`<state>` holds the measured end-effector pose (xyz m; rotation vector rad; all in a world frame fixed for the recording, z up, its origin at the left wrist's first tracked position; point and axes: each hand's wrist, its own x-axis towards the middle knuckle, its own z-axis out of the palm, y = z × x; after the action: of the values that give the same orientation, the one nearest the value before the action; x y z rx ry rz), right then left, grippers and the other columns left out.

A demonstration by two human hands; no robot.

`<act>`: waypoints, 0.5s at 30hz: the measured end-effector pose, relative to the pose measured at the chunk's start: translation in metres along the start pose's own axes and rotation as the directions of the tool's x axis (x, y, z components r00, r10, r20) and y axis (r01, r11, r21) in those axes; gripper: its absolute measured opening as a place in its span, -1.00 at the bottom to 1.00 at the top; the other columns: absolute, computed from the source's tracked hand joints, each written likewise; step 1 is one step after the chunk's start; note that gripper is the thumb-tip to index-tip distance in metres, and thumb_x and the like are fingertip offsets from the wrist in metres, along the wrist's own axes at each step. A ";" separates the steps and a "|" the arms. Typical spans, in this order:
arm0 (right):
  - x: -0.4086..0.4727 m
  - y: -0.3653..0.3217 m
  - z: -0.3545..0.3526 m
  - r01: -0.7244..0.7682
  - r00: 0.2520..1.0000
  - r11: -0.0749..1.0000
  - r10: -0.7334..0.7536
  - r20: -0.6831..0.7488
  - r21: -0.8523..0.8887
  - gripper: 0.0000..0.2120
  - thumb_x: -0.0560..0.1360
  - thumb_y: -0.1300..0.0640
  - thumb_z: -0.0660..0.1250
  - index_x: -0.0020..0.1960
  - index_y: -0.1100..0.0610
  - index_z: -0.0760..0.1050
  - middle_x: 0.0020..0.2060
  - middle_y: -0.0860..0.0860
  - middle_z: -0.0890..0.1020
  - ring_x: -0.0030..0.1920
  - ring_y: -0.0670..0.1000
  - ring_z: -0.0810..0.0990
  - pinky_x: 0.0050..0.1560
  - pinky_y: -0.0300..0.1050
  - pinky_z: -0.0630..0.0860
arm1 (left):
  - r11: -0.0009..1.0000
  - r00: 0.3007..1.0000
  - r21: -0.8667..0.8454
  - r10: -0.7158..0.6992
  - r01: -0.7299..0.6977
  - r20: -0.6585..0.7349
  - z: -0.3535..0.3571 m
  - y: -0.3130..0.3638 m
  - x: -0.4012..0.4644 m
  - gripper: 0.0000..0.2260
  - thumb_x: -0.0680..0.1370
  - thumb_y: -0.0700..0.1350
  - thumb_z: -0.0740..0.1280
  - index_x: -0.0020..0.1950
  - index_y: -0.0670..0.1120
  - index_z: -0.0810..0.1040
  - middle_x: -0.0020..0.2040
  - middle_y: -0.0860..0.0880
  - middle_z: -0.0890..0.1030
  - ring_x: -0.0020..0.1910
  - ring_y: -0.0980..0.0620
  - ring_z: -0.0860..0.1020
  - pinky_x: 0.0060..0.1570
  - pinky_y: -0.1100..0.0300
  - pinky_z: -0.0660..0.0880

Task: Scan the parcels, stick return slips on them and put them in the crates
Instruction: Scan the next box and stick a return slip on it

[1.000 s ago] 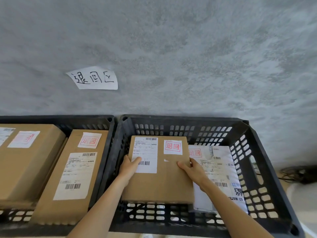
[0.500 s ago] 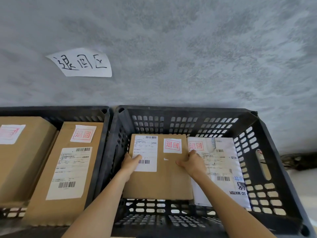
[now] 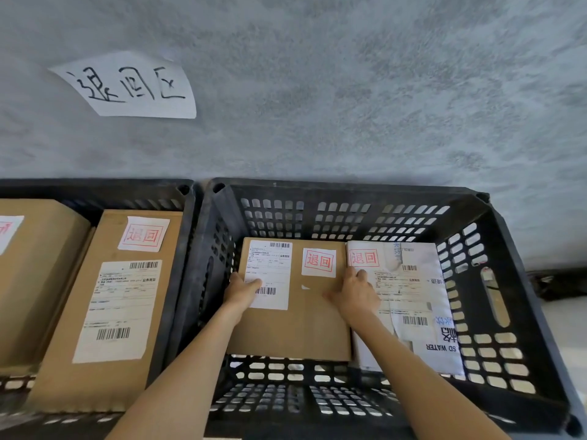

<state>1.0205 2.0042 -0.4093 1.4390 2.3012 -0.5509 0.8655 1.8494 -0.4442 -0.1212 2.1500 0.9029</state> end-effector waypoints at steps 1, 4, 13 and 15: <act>-0.001 0.000 -0.001 0.004 1.000 1.000 -0.004 0.000 -0.003 -0.44 0.49 -0.04 0.37 0.37 0.11 0.22 0.23 0.07 0.37 0.20 0.13 0.48 -0.01 0.01 0.48 | 1.000 1.000 0.006 0.000 0.000 0.000 0.000 0.001 0.000 -0.62 0.58 -0.15 0.30 0.35 -0.22 0.31 0.25 -0.15 0.54 0.13 -0.13 0.54 -0.02 0.14 0.41; -0.003 0.002 -0.004 0.017 1.000 1.000 -0.017 0.008 0.001 -0.43 0.50 -0.04 0.37 0.38 0.11 0.22 0.25 0.07 0.36 0.21 0.14 0.47 0.00 0.01 0.49 | 1.000 1.000 0.007 -0.009 0.009 0.030 -0.002 0.001 -0.001 -0.61 0.58 -0.15 0.30 0.36 -0.21 0.30 0.24 -0.14 0.54 0.02 -0.07 0.53 -0.05 0.12 0.44; -0.014 0.009 -0.026 0.192 0.976 0.981 -0.194 0.100 0.025 -0.40 0.52 -0.02 0.33 0.45 0.11 0.18 0.31 0.08 0.39 0.30 0.13 0.42 0.18 0.07 0.48 | 0.968 0.988 0.203 0.154 -0.148 -0.014 -0.014 0.030 -0.037 -0.63 0.57 -0.13 0.30 0.35 -0.16 0.34 0.20 -0.12 0.56 0.06 -0.09 0.57 0.01 0.06 0.53; -0.016 0.007 -0.036 0.287 0.957 0.951 -0.278 0.083 -0.115 -0.40 0.54 -0.01 0.29 0.48 0.10 0.16 0.37 0.08 0.35 0.36 0.12 0.34 0.24 0.06 0.43 | 0.872 0.947 0.399 0.320 -0.285 -0.024 -0.020 0.039 -0.053 -0.61 0.58 -0.12 0.28 0.39 -0.10 0.35 0.29 -0.09 0.50 0.22 -0.09 0.50 0.16 0.02 0.49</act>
<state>1.0297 2.0134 -0.3713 1.0246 2.4570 -0.5124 0.8751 1.8550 -0.3765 0.3955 2.4326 0.6239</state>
